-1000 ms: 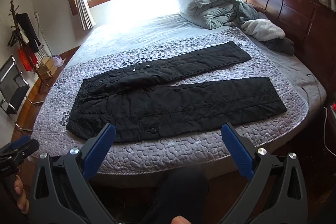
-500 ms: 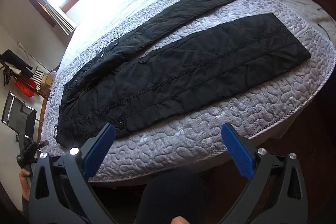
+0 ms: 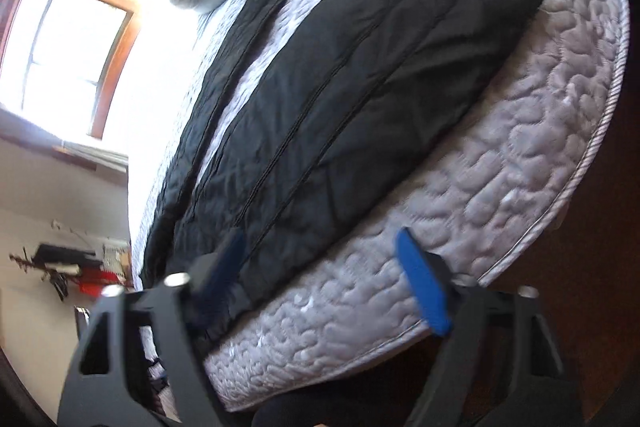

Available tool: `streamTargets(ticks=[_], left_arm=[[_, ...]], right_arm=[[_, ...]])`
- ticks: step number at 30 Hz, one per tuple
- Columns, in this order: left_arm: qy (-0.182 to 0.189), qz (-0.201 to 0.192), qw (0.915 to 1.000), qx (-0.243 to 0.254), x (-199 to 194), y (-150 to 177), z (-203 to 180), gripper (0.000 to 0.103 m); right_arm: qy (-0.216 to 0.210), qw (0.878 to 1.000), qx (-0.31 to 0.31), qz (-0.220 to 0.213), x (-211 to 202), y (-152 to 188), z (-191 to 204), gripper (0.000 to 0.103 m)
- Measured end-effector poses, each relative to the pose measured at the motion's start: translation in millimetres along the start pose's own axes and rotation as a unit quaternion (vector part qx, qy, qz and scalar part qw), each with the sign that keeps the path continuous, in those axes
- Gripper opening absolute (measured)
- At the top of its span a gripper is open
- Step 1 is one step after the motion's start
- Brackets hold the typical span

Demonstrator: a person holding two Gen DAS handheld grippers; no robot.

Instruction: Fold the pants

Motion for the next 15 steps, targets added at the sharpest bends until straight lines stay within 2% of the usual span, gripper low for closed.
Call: streamTargets(ticks=[1,2,5,9,12,13,14,15], left_arm=[[0.001,-0.003,1.0,-0.001,0.9,0.6,1.2,0.039],[0.004,-0.004,1.0,-0.004,1.9,0.1,1.9,0.037],[0.003,-0.003,0.9999,-0.013,5.0,-3.5,-3.8,0.037],[-0.006,-0.009,0.9998,-0.019,12.9,-3.4,-8.0,0.037],[-0.014,-0.019,0.9995,-0.02,11.9,-3.1,-9.8,0.035],[-0.013,-0.022,0.9994,-0.024,11.6,-2.2,-10.2,0.03],[-0.01,-0.025,0.9992,-0.029,11.9,-1.0,-11.8,0.026],[-0.009,-0.029,0.999,-0.032,10.5,-0.2,-12.5,0.024]], right_arm=[[-0.004,1.0,0.024,-0.006,-1.5,-11.8,-16.9,0.044],[-0.005,0.999,0.048,-0.014,-3.8,-22.8,-32.9,0.048],[0.006,0.994,0.096,-0.055,-16.3,-55.1,-73.2,0.072],[0.014,0.986,0.135,-0.096,-24.5,-83.6,-111.1,0.073],[0.028,0.983,0.152,-0.094,-16.5,-96.8,-131.8,0.075],[0.022,0.983,0.156,-0.093,-14.0,-101.8,-135.3,0.075],[0.018,0.984,0.152,-0.094,-11.8,-108.3,-134.8,0.072],[0.018,0.985,0.142,-0.094,-9.4,-111.4,-133.1,0.06]])
Point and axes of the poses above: each gripper's, at about its wrist camera, not at the fingertips, and x roughly the way its jaws point, z to its left, y to its underside, the point moved 10 cm from there along x, roughly the way its jaws point, and after that the axes turned 10 degrees about -x, right-handed, at the moved point
